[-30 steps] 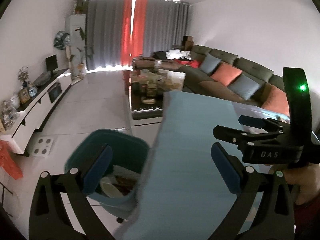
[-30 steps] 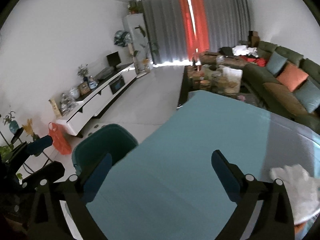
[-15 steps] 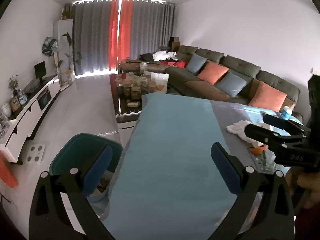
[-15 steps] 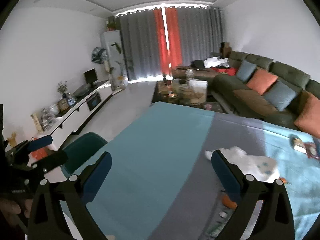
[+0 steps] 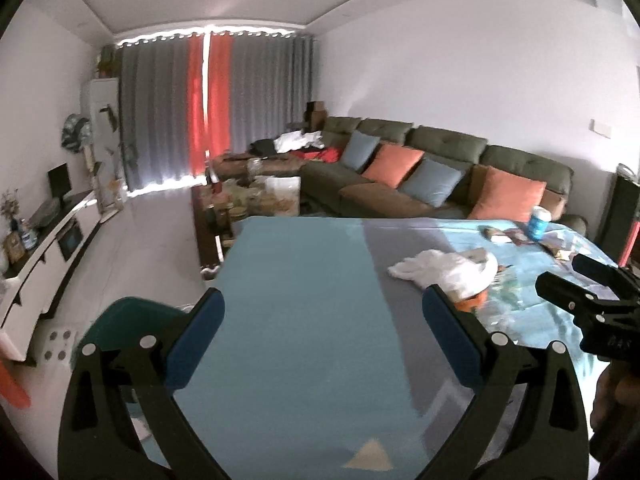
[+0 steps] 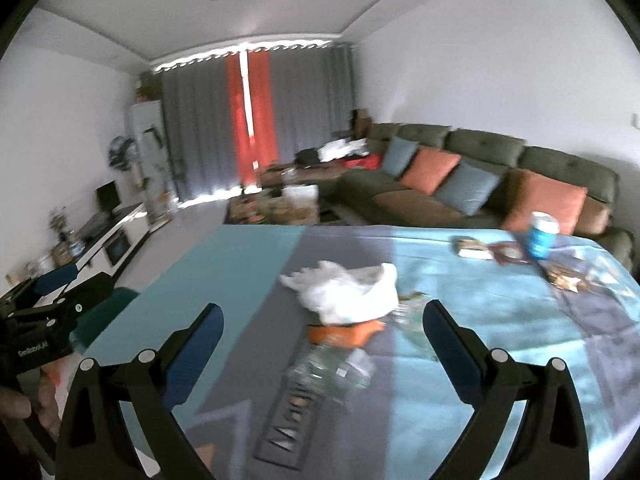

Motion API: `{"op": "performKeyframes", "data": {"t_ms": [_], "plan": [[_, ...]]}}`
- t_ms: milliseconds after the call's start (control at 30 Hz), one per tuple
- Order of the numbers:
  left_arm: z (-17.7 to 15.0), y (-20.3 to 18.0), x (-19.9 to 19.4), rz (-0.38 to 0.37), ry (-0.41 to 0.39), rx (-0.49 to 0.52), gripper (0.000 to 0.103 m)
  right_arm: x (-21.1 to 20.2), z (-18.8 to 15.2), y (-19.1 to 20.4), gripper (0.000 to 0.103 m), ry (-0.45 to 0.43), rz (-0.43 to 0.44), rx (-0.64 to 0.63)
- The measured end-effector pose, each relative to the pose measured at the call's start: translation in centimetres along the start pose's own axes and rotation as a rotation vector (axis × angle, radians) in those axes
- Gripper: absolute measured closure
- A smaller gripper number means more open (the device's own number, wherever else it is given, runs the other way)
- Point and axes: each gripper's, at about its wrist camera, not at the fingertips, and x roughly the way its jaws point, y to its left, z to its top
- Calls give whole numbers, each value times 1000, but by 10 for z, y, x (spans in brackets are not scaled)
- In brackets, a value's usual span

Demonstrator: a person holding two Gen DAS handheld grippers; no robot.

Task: Collect trash
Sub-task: 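Move both empty tools back over the table toward the plastic bags, then grasp a clear plastic bag with the left tool while the right tool grasps another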

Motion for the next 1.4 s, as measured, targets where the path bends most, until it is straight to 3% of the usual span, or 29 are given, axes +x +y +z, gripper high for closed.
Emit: {"op": "performKeyframes", "data": {"t_ms": [167,500,667,1033,1300,1333,1400], "plan": [[-4,-29,6,-65,-1,25,6,-16,-8,-23,7,-9,-71,28],[-24,-81,39,-196,84,127,6,-28,-21,-66,7,17,-138,109],[-33,-110,63,-288,113,167,6,-14,-19,-89,7,50,-137,157],[-39,-153,114,-352,197,179,6,33,-9,-117,7,116,-112,177],[-50,-174,143,-377,313,194,31,52,-12,-124,7,153,-84,183],[-51,-175,144,-384,319,198,44,55,-12,-124,7,160,-74,185],[-53,-177,147,-383,327,202,46,63,-11,-124,7,176,-54,185]]}}
